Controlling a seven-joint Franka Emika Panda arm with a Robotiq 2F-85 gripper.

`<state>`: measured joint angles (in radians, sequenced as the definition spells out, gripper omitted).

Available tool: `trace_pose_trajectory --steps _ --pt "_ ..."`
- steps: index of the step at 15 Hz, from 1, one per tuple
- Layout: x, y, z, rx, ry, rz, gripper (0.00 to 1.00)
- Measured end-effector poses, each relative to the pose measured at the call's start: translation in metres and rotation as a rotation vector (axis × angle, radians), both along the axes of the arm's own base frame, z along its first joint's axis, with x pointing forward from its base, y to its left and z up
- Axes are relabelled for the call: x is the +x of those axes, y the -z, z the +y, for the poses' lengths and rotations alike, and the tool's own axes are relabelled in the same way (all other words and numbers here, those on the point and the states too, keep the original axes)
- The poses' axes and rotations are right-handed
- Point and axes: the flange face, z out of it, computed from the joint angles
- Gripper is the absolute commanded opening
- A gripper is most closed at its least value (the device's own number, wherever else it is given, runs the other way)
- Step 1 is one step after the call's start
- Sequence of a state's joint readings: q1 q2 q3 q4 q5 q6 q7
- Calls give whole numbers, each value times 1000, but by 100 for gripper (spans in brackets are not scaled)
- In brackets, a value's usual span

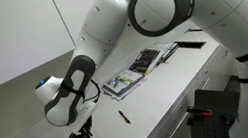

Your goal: Move the white mug to the right

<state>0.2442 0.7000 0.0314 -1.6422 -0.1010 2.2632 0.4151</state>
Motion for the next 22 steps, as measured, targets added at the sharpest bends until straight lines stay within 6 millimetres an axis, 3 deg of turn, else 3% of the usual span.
trace_pose_trajectory --steps 9,17,22 --pt "27 -14 -101 -31 184 -37 2" --pt "31 -14 -143 -19 296 -45 2" --pt "27 -6 -154 -1 333 -24 2"
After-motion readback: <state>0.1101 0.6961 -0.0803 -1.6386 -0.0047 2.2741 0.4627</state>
